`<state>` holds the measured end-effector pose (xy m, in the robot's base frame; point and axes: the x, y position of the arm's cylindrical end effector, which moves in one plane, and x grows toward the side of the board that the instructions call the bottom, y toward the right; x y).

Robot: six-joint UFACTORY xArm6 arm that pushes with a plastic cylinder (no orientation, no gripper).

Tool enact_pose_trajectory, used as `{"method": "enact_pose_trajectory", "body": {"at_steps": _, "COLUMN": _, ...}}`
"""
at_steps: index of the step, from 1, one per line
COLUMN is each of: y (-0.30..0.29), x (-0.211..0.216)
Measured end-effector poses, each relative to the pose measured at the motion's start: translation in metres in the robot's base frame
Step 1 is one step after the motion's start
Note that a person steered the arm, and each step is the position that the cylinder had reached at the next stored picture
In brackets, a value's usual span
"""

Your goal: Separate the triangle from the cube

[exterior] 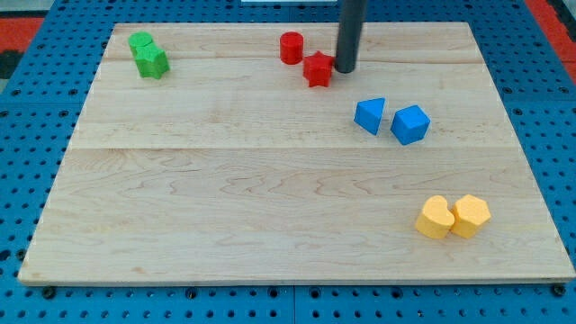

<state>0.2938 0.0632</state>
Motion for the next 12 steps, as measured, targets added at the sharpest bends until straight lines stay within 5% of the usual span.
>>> {"method": "enact_pose_trajectory", "body": {"at_steps": 1, "y": -0.043, "x": 0.000}}
{"method": "enact_pose_trajectory", "body": {"at_steps": 2, "y": -0.024, "x": 0.007}}
{"method": "enact_pose_trajectory", "body": {"at_steps": 5, "y": 0.179, "x": 0.070}}
{"method": "enact_pose_trajectory", "body": {"at_steps": 7, "y": 0.155, "x": 0.129}}
{"method": "enact_pose_trajectory", "body": {"at_steps": 10, "y": 0.038, "x": 0.104}}
{"method": "enact_pose_trajectory", "body": {"at_steps": 12, "y": 0.049, "x": 0.084}}
